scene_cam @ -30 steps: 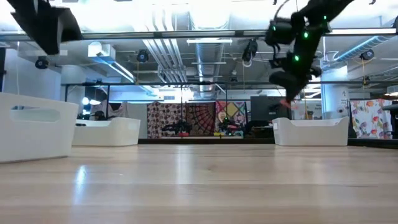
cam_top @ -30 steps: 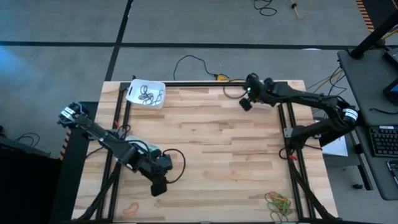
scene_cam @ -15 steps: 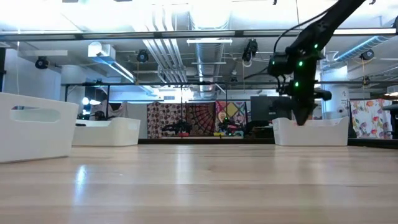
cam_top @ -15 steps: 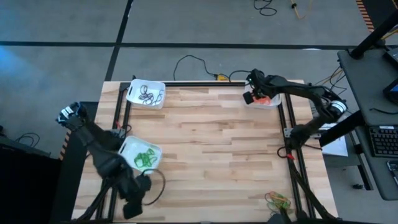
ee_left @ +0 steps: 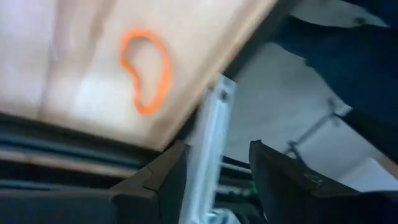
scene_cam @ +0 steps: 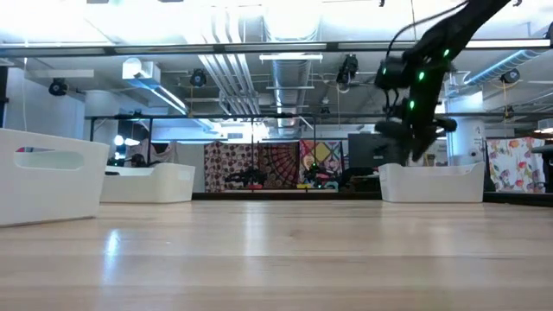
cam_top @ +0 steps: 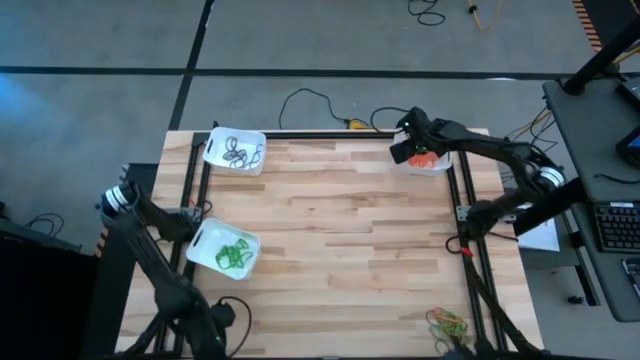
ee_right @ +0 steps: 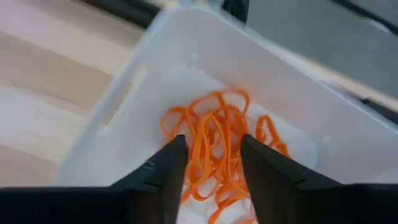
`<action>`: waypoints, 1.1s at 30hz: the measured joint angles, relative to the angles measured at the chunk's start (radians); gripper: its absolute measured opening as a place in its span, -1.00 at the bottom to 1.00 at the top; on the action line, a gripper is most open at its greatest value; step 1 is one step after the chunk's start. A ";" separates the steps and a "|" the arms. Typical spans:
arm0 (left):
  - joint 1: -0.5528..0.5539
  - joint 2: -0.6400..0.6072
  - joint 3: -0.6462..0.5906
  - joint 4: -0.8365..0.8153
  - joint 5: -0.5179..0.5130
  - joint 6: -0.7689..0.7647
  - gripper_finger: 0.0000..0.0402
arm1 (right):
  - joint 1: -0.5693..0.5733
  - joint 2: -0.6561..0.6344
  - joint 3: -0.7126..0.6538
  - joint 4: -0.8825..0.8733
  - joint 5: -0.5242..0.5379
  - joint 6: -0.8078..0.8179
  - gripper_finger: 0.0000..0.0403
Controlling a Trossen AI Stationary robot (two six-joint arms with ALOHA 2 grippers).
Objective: Sort rubber bands into baskets
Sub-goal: Put the orange rubber band into the top right white bin
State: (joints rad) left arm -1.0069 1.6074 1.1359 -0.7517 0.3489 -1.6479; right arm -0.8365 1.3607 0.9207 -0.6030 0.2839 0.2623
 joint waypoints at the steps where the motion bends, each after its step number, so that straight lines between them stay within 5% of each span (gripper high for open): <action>1: 0.000 0.025 0.000 -0.004 0.000 0.007 -0.22 | 0.008 -0.028 0.000 0.002 -0.018 -0.005 -0.21; 6: 0.002 0.139 0.000 0.027 0.043 0.043 -0.23 | 0.084 -0.196 0.000 0.004 -0.082 -0.053 -0.05; 13: 0.002 0.233 -0.001 0.031 0.081 0.083 -0.23 | 0.180 -0.386 0.001 0.072 -0.075 -0.027 -0.06; 24: 0.002 0.292 -0.009 -0.017 0.057 0.205 -0.24 | 0.240 -0.451 0.002 0.157 -0.083 0.026 -0.18; 33: 0.005 0.293 -0.061 -0.020 0.042 0.203 -0.85 | 0.310 -0.422 0.002 0.167 -0.089 0.000 -0.27</action>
State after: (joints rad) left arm -1.0021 1.9007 1.0749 -0.7714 0.3908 -1.4454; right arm -0.5261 0.9390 0.9222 -0.4358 0.1946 0.2621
